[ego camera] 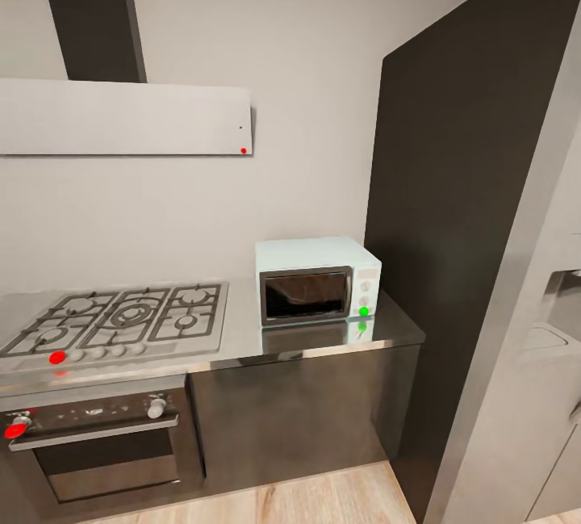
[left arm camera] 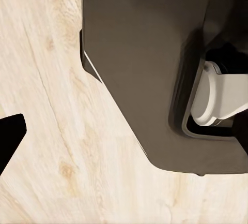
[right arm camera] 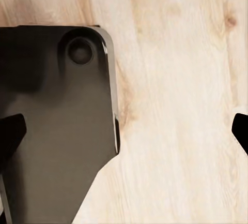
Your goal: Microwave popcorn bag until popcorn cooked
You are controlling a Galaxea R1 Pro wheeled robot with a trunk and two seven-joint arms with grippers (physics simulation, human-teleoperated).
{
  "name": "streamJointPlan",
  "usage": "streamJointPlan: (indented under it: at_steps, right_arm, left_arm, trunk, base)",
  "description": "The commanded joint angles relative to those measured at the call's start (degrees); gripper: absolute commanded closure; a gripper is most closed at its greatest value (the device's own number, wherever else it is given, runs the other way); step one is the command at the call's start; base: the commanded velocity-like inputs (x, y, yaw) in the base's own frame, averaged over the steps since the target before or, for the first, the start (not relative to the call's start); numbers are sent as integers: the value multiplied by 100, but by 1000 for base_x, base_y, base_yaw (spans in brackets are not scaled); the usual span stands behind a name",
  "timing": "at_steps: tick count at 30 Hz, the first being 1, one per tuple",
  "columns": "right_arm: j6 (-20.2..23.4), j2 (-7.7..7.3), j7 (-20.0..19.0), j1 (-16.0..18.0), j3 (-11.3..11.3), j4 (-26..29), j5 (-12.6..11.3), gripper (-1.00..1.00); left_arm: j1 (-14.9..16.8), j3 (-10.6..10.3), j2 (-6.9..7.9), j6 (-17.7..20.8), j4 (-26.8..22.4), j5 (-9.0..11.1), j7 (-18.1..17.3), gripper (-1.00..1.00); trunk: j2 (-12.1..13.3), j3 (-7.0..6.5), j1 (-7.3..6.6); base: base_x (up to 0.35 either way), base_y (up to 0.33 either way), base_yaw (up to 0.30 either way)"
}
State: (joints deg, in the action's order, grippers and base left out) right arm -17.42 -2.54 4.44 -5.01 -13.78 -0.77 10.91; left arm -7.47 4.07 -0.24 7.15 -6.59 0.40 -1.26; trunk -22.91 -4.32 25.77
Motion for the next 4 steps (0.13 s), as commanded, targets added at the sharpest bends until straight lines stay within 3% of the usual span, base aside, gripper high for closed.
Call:
streamJointPlan:
  at_steps: [1, 4]
  right_arm:
    - [-24, 0, 22, 0, -39, -4, 61, -100]
    - [-25, 0, 22, 0, -35, 4, 61, -100]
  left_arm:
    - [-9, 41, -2, 50, -26, 4, -13, -100]
    - [-9, 41, -2, 50, -26, 4, -11, -100]
  trunk:
    - [-1, -2, 2]
    - [-1, -2, 2]
  base:
    - [0, 0, 0]
    - [0, 0, 0]
